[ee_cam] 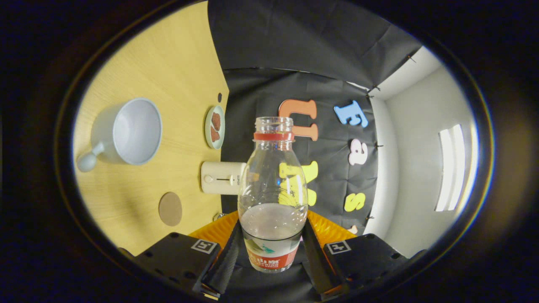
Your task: Take the bottle from table, then pour the juice into the cup, finally place the bottle on the coaster
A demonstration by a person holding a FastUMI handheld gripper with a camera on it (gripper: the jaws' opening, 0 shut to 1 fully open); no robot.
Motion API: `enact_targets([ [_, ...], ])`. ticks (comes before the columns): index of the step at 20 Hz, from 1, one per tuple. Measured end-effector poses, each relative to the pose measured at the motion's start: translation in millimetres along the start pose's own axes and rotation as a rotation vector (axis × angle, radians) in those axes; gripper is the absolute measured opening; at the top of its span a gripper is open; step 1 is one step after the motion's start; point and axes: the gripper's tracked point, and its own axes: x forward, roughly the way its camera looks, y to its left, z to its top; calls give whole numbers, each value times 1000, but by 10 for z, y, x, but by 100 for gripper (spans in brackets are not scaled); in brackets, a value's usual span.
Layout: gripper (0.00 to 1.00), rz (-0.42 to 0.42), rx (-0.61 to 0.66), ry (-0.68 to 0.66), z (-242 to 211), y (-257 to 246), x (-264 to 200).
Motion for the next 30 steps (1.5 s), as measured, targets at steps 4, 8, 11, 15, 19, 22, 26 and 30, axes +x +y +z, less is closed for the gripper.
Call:
enact_targets([
  [4, 80, 37, 244, 46, -93, 68, 96],
  [8, 80, 39, 517, 107, -221, -48, 168],
  [11, 80, 25, 723, 152, -392, -146, 232],
  [15, 80, 24, 1051, 222, -623, -283, 319],
  [19, 79, 36, 1346, 277, -849, -439, 480],
  [22, 79, 29, 1415, 290, -989, -461, 628],
  [26, 80, 17, 1432, 281, -1066, -426, 759],
  [30, 80, 50, 1484, 262, -989, -213, 826],
])
